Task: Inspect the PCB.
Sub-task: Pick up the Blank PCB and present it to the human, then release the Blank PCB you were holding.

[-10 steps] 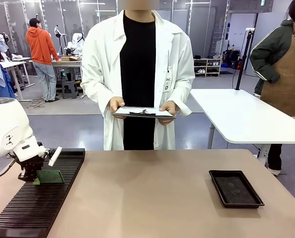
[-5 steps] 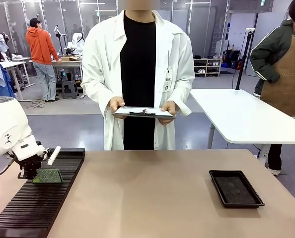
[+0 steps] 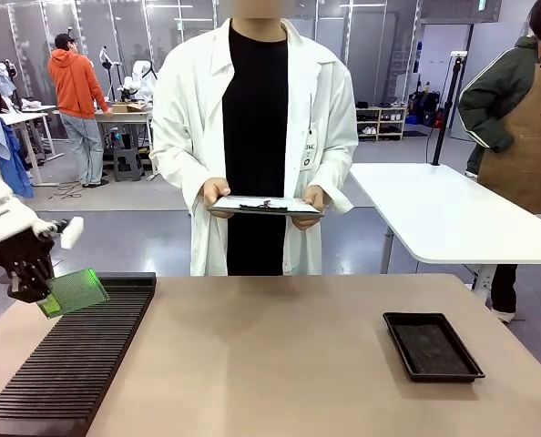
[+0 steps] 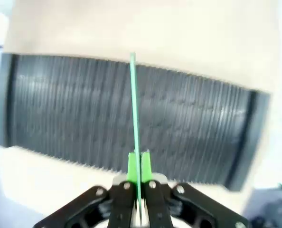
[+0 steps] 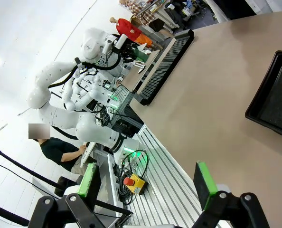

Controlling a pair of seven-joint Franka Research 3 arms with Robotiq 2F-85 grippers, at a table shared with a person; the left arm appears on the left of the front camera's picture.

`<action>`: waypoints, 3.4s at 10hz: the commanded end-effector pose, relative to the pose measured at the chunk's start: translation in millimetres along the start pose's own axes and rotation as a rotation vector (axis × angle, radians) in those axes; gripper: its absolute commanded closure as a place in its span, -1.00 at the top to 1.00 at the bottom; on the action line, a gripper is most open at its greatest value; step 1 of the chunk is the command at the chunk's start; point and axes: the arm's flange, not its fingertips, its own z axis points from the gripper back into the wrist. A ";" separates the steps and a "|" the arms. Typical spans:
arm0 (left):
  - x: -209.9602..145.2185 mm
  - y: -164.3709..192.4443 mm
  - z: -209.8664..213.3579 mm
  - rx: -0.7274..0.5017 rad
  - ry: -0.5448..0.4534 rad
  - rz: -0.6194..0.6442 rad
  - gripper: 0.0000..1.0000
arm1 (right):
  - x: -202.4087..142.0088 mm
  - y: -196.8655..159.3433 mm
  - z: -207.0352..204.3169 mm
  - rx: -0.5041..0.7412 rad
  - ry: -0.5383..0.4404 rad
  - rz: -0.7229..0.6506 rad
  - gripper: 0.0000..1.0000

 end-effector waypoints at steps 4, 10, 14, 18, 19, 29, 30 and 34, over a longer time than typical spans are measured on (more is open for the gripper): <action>0.8 -19.2 -13.4 -0.205 -0.459 0.309 -1.00 | 2.8 1.5 1.5 0.007 -0.009 0.018 1.00; -2.1 -20.1 -13.7 -0.230 -0.450 0.285 -1.00 | 2.8 1.5 1.5 0.007 -0.009 0.018 1.00; 6.7 54.4 -0.9 -0.993 -0.738 0.569 -0.95 | 2.8 1.5 1.5 0.007 -0.009 0.018 1.00; 41.0 114.1 -40.2 -1.291 -0.931 1.121 -0.95 | 2.8 1.5 1.5 0.007 -0.009 0.018 1.00; 51.6 124.0 -50.4 -1.337 -0.987 1.188 -0.95 | 2.8 1.5 1.5 0.007 -0.009 0.018 1.00; 74.9 143.5 -83.2 -1.200 -0.991 1.391 -0.95 | 2.8 1.5 1.5 0.007 -0.009 0.018 1.00; 74.9 143.5 -83.2 -1.200 -0.991 1.391 -0.95 | 2.8 1.5 1.5 0.007 -0.009 0.018 1.00; 74.9 143.5 -83.2 -1.200 -0.991 1.391 -0.95 | 2.8 1.5 1.5 0.007 -0.009 0.018 1.00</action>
